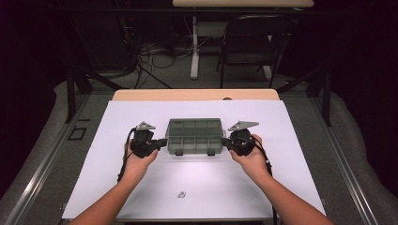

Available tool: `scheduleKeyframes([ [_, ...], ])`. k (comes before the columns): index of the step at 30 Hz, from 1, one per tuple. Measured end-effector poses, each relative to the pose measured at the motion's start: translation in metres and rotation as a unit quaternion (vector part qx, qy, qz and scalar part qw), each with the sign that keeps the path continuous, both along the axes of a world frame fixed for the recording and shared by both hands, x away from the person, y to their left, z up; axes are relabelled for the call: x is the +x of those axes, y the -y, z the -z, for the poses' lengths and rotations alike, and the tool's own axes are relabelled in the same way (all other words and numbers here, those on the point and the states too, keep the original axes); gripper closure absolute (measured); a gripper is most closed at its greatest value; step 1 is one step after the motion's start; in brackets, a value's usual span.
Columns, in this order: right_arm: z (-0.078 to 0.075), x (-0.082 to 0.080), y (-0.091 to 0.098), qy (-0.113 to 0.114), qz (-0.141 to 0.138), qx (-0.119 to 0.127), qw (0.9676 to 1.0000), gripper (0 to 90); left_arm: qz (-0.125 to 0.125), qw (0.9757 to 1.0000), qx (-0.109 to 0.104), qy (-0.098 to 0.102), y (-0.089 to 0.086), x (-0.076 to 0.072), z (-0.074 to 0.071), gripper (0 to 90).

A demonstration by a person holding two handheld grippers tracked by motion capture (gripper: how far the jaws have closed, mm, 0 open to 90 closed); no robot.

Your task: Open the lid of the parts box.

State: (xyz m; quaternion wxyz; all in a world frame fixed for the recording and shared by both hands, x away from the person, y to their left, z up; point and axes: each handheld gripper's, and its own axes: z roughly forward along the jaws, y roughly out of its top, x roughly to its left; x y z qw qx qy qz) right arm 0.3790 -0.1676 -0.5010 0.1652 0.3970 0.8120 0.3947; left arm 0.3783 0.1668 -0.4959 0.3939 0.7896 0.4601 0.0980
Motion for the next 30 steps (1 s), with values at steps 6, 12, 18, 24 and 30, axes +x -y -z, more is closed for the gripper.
scheduleKeyframes([
  [6, -0.013, 0.006, -0.001, -0.001, 0.005, 0.003, 1.0000, 90.0, -0.002, 1.0000, 0.001, 0.001, 0.004, 0.005, -0.011, 90.0],
  [12, -0.021, 0.012, -0.002, -0.006, 0.009, 0.011, 0.9999, 90.0, -0.008, 1.0000, -0.001, 0.002, 0.005, 0.013, -0.023, 90.0],
  [18, -0.031, 0.019, -0.005, -0.001, 0.011, 0.012, 0.9999, 90.0, -0.015, 0.9999, -0.002, 0.005, 0.007, 0.020, -0.033, 90.0],
  [24, -0.038, 0.028, -0.009, -0.001, 0.016, 0.016, 0.9998, 90.0, -0.022, 0.9997, -0.005, 0.010, 0.008, 0.027, -0.038, 90.0],
  [30, -0.044, 0.037, -0.012, -0.002, 0.025, 0.022, 0.9995, 90.0, -0.028, 0.9994, -0.007, 0.019, 0.012, 0.035, -0.042, 90.0],
])
